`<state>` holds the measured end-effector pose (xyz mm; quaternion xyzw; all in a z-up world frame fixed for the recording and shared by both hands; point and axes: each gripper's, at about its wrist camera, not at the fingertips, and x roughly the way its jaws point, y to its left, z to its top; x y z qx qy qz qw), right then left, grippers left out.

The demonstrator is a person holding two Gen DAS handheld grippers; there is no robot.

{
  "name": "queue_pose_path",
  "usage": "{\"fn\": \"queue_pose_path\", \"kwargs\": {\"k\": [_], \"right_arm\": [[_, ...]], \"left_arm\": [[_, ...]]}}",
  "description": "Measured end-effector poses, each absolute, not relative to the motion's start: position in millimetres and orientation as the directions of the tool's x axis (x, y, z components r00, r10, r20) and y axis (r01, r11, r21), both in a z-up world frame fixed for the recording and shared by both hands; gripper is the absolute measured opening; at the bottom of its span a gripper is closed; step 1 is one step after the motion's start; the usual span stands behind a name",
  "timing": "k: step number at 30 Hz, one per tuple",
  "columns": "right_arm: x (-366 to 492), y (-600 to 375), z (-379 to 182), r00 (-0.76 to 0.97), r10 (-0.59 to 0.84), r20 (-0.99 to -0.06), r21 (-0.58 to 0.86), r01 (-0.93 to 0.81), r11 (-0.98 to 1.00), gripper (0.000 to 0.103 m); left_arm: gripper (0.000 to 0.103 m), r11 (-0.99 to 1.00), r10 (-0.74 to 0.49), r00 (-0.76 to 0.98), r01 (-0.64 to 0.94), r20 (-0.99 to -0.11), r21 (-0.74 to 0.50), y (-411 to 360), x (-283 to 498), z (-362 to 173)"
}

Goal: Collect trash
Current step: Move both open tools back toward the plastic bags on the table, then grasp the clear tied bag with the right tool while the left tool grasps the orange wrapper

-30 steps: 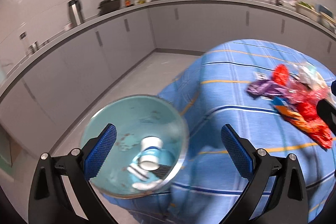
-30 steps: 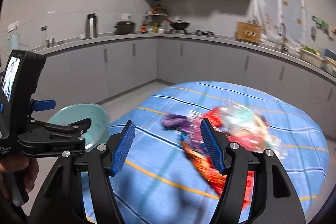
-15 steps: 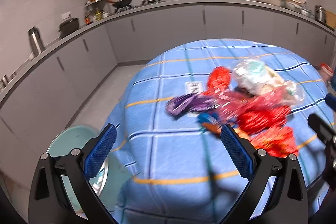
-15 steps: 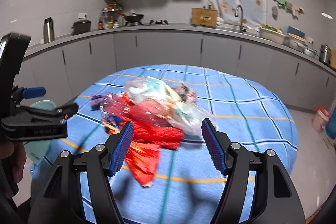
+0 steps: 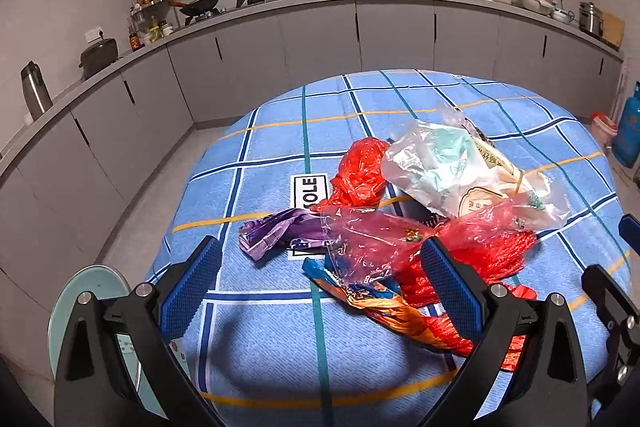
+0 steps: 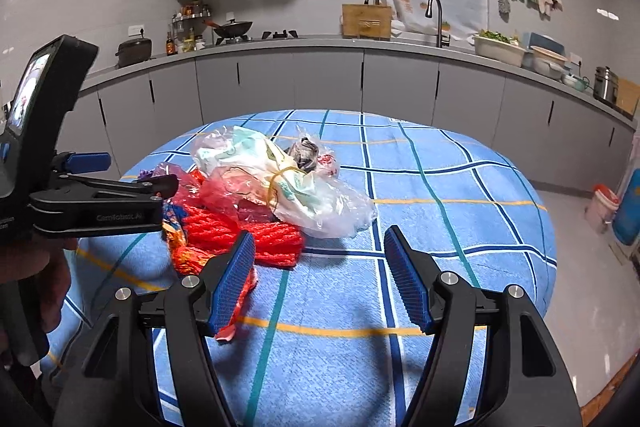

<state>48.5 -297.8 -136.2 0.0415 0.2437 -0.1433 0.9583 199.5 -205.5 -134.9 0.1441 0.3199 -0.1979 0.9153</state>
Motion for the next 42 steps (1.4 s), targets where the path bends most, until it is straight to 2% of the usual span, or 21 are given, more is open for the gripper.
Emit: {"fn": "queue_pose_path", "kwargs": {"k": [11, 19, 20, 24, 26, 28, 31, 34, 38, 42], "right_arm": [[90.7, -324.1, -126.7, 0.819, -0.274, -0.505, 0.015, 0.325, 0.945, 0.067], [124.9, -324.2, -126.4, 0.811, -0.174, -0.559, 0.039, 0.235, 0.971, 0.065], [125.2, -322.7, -127.6, 0.808, -0.167, -0.566, 0.036, 0.227, 0.973, 0.064], [129.3, -313.2, -135.8, 0.782, -0.155, -0.604, 0.014, 0.204, 0.979, 0.042], [129.5, -311.3, -137.9, 0.780, -0.141, -0.610, 0.022, 0.195, 0.981, 0.036], [128.5, -309.1, -138.5, 0.779, -0.123, -0.615, 0.030, 0.180, 0.983, 0.021], [122.0, -304.6, -135.9, 0.790, -0.126, -0.600, 0.026, 0.177, 0.984, 0.014], [108.9, -303.2, -127.7, 0.813, -0.137, -0.565, 0.039, 0.192, 0.981, 0.012], [79.5, -300.7, -113.6, 0.831, -0.198, -0.520, 0.033, 0.251, 0.967, 0.011], [55.9, -301.8, -120.6, 0.799, -0.283, -0.530, -0.001, 0.333, 0.943, 0.011]], "left_arm": [[0.098, 0.898, -0.200, 0.732, 0.402, -0.651, 0.177, -191.3, 195.1, -140.7], [0.098, 0.905, -0.196, 0.731, 0.391, -0.653, 0.166, -181.7, 202.0, -137.8], [0.098, 0.905, -0.196, 0.733, 0.391, -0.652, 0.168, -181.5, 201.6, -137.5], [0.098, 0.902, -0.193, 0.732, 0.394, -0.654, 0.175, -183.6, 198.6, -140.7], [0.098, 0.901, -0.195, 0.726, 0.399, -0.660, 0.173, -186.0, 197.3, -143.3], [0.098, 0.899, -0.197, 0.726, 0.402, -0.659, 0.173, -187.2, 195.1, -142.9], [0.098, 0.899, -0.206, 0.728, 0.404, -0.654, 0.166, -186.9, 191.3, -139.8], [0.098, 0.899, -0.214, 0.728, 0.407, -0.651, 0.159, -185.8, 185.4, -136.3], [0.098, 0.895, -0.227, 0.721, 0.419, -0.655, 0.152, -191.8, 173.1, -135.1], [0.098, 0.886, -0.237, 0.707, 0.439, -0.666, 0.151, -208.4, 160.5, -139.2]]}}
